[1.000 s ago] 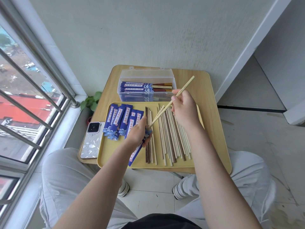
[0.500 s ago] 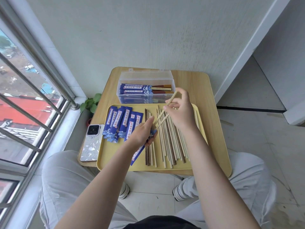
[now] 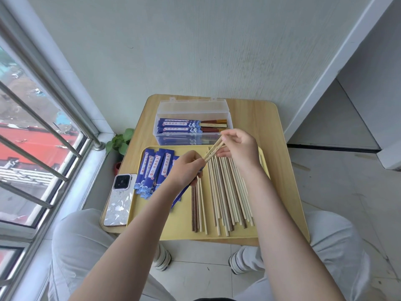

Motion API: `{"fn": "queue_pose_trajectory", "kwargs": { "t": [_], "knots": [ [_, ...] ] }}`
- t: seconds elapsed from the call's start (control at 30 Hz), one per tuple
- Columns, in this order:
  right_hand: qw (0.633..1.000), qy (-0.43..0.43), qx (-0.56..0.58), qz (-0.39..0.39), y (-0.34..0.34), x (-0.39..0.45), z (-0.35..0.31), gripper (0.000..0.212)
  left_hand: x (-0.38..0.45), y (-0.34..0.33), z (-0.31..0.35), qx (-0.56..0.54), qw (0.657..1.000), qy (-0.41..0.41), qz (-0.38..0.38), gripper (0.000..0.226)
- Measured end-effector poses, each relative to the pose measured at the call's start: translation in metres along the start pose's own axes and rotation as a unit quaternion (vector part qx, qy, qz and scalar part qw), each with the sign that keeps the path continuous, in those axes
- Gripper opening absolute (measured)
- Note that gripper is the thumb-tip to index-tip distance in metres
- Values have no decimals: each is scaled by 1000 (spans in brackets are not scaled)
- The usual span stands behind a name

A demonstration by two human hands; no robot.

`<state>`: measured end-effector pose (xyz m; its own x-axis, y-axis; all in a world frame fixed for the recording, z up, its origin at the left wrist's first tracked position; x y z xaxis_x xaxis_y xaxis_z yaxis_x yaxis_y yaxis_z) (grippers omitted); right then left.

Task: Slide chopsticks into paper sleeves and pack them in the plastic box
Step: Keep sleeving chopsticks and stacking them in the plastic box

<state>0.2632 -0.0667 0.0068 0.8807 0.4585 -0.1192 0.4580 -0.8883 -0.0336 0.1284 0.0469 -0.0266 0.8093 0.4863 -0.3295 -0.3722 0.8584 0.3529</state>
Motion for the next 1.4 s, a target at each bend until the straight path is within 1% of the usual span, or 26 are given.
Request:
{"fn": "queue_pose_trajectory", "kwargs": {
  "t": [0.1, 0.13, 0.2, 0.27, 0.37, 0.47, 0.5, 0.57, 0.63, 0.73, 0.8, 0.87, 0.9, 0.97, 1.03, 1.17, 1.23, 1.3, 1.37, 1.4],
  "knots": [
    [999, -27, 45, -1, -1, 13, 1, 14, 14, 10, 9, -2, 1000, -28, 5, 9],
    [998, -34, 55, -2, -2, 19, 0, 14, 19, 14, 13, 19, 999, -41, 10, 10],
    [997, -40, 63, 1, -1, 31, -3, 13, 33, 25, 23, 110, 991, -70, 32, 12],
    [996, -44, 76, 17, 0, 45, -6, 12, 51, 38, 37, 204, 972, -92, 72, 15],
    [986, -57, 142, 58, 1, 64, -5, 10, 74, 57, 63, 277, 943, -108, 149, 30],
    [966, -76, 218, 114, 5, 81, 6, 8, 93, 64, 83, 374, 887, -159, 219, 44],
    [960, -80, 231, 134, 8, 86, 10, 8, 96, 66, 83, 389, 875, -169, 234, 48],
    [953, -83, 237, 172, 13, 93, 20, 8, 102, 69, 71, 407, 866, -153, 245, 51],
    [948, -91, 231, 199, 13, 99, 29, 8, 109, 68, 48, 432, 866, -108, 227, 54],
    [951, -107, 206, 205, 4, 106, 39, 12, 116, 62, 18, 446, 877, -39, 175, 59],
    [964, -108, 158, 185, -4, 109, 38, 17, 121, 61, 5, 445, 882, -10, 155, 65],
    [984, -71, 23, 161, -4, 112, 26, 27, 124, 61, 0, 458, 877, -1, 141, 67],
    [986, -42, -57, 151, -4, 113, 18, 31, 125, 60, -2, 470, 873, 2, 133, 67],
    [975, 15, -175, 136, -5, 113, 3, 35, 129, 59, -4, 491, 864, 10, 114, 69],
    [963, 55, -241, 107, -13, 111, -5, 34, 133, 59, -5, 506, 856, 22, 100, 72],
    [954, 84, -280, 61, -26, 102, -7, 31, 141, 59, -4, 523, 848, 40, 75, 75],
    [947, 103, -300, 56, -30, 95, -8, 28, 138, 60, -3, 513, 854, 34, 78, 74],
    [944, 114, -305, 49, -36, 87, -7, 26, 132, 61, 4, 491, 865, 3, 104, 72],
    [945, 114, -306, 23, -47, 78, -1, 22, 118, 64, 17, 466, 869, -49, 158, 67],
    [945, 106, -310, -3, -55, 73, 5, 19, 107, 66, 24, 451, 868, -77, 194, 62]
  ]
}}
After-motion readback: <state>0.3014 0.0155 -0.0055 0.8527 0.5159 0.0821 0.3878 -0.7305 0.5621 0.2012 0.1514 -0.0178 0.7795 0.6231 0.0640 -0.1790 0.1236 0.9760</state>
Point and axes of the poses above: each hand's wrist, its own x-axis towards the middle knuckle, its own y-axis out of the back of the hand, z = x × y, the point moved 10 cm from there along x, towards the middle knuckle, and after that the axes turned 7 degrees about x, right-handed, at the moved point
